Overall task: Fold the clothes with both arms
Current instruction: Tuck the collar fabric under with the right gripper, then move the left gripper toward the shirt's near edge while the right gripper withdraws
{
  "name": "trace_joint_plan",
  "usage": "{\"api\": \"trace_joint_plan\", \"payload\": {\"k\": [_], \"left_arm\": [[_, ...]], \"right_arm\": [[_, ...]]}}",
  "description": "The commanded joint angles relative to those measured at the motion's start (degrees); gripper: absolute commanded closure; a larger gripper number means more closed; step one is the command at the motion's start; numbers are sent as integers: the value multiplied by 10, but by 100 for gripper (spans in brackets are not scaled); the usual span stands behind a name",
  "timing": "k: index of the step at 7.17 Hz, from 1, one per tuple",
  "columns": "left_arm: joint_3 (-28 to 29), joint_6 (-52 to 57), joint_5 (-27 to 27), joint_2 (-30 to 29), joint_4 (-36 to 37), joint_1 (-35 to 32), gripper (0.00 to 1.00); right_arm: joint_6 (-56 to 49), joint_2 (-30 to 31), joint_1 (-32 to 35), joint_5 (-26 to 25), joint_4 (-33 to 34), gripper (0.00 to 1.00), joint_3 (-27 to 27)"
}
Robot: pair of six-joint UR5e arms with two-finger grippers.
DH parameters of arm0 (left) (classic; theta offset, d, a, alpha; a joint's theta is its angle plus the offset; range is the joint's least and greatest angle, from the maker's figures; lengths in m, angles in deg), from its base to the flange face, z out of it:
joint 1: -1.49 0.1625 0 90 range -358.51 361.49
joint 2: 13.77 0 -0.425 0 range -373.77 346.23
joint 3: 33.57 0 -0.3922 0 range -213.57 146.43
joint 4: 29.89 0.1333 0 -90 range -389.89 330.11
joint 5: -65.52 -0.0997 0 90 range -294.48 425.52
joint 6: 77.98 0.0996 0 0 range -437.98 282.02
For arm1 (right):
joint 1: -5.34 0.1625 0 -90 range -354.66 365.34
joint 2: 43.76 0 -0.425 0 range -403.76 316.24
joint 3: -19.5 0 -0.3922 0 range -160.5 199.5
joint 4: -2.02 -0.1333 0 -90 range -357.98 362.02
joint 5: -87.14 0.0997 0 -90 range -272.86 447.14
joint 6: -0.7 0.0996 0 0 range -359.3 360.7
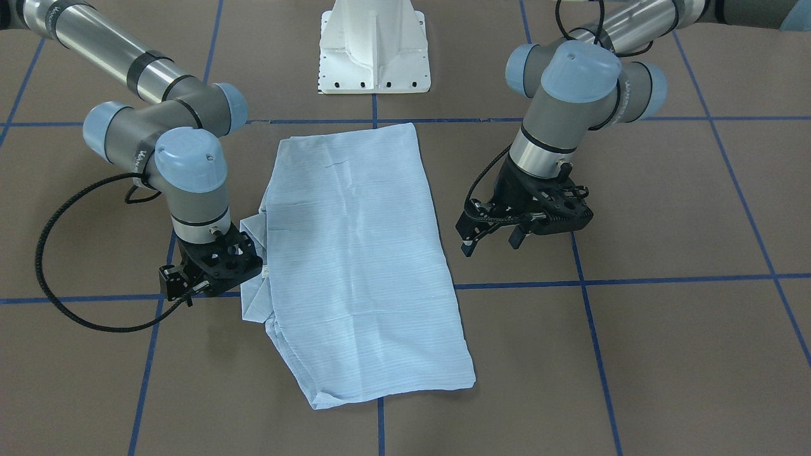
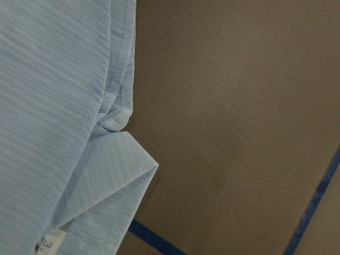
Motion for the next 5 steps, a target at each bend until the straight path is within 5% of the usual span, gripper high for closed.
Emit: {"api": "trace_joint_plan", "payload": {"k": [1,5], "left_arm": [[-8,-2,0,1,2,31,0],[-86,-136,3,3,54,126,0]], "right_arm": [[4,31,7,53,3,0,-56],[151,106,6,164,5,0,-169]]}}
